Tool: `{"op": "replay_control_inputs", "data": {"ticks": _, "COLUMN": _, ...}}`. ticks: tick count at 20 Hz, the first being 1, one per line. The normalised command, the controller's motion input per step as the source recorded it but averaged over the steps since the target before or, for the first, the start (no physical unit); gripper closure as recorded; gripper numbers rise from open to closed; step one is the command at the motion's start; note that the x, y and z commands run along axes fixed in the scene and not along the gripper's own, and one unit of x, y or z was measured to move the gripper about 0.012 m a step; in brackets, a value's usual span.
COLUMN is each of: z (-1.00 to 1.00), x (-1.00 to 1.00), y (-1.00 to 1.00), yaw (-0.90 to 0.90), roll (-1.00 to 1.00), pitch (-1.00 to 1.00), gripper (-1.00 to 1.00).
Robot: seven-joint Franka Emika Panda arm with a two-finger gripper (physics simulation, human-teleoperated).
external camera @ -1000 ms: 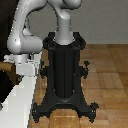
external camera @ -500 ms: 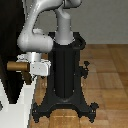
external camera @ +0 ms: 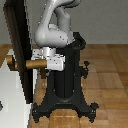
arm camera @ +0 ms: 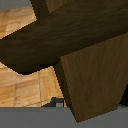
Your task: Open the door by pressing down and pulling on the handle.
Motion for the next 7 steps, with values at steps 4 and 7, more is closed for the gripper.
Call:
{"op": "replay_control_inputs", "data": {"ticks": 4, "z": 0.0, "x": 0.0, "y": 0.75, "yaw": 0.0, "roll": 0.0, "pitch": 0.0, "gripper": 1.0}}
{"op": "replay_control_inputs", "data": {"ticks": 7, "z": 0.0, "x": 0.0, "y": 0.0, "yaw": 0.0, "roll": 0.0, "pitch": 0.0, "gripper": 1.0}}
